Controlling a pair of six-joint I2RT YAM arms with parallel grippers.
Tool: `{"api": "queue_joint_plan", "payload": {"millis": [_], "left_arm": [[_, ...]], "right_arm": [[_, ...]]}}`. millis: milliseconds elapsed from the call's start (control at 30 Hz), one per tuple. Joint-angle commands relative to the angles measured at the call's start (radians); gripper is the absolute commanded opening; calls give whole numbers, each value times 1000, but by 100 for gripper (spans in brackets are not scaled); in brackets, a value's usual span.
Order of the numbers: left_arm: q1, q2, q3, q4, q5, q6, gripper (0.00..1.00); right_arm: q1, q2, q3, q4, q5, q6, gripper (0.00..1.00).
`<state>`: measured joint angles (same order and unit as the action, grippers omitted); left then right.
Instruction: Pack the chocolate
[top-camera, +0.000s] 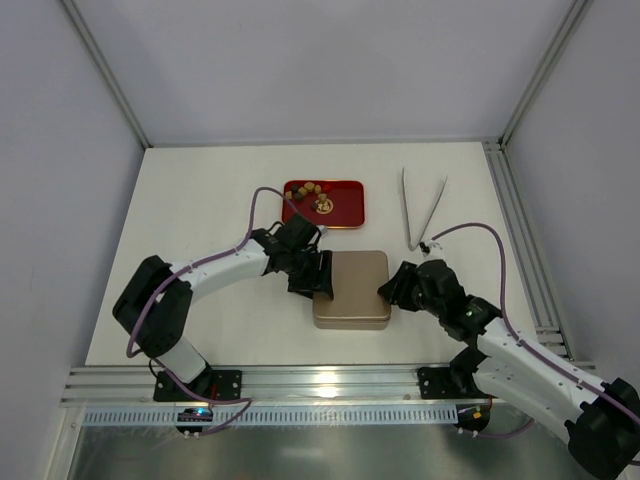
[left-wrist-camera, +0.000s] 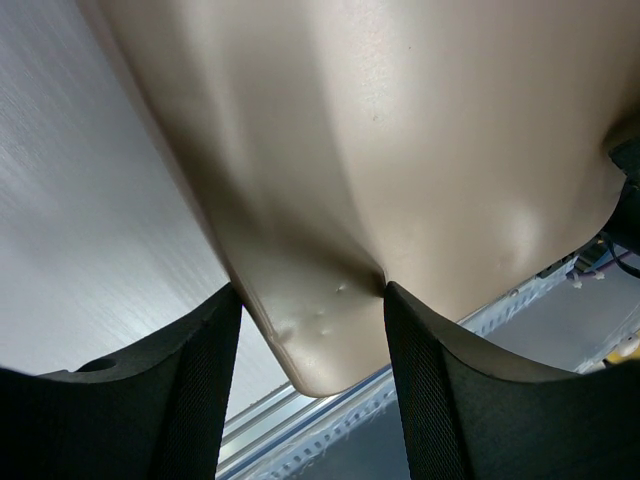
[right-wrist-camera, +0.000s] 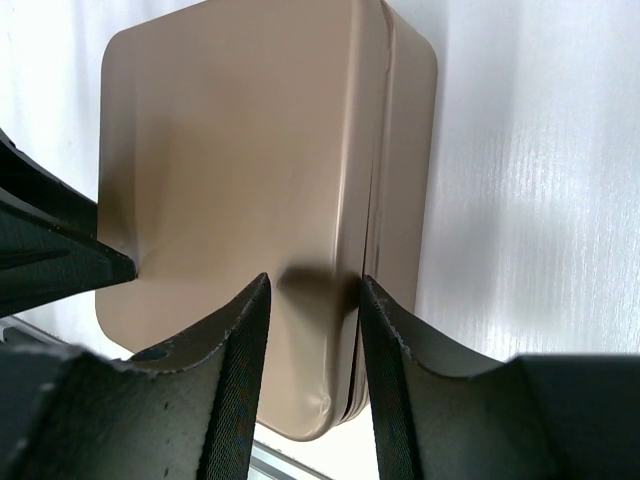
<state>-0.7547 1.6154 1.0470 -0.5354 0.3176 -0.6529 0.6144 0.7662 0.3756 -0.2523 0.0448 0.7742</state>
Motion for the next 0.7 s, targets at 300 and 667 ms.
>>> {"api": "queue_joint_plan", "payload": {"millis": [300,667], "left_arm": [[-23,28,35,-31,-52,36,57],[-47,37,44,-58,-80,52,60]], "right_arm": [[39,-84,-27,-56,36,51,43],[41,-119,-49,-125,46,66,56]]}}
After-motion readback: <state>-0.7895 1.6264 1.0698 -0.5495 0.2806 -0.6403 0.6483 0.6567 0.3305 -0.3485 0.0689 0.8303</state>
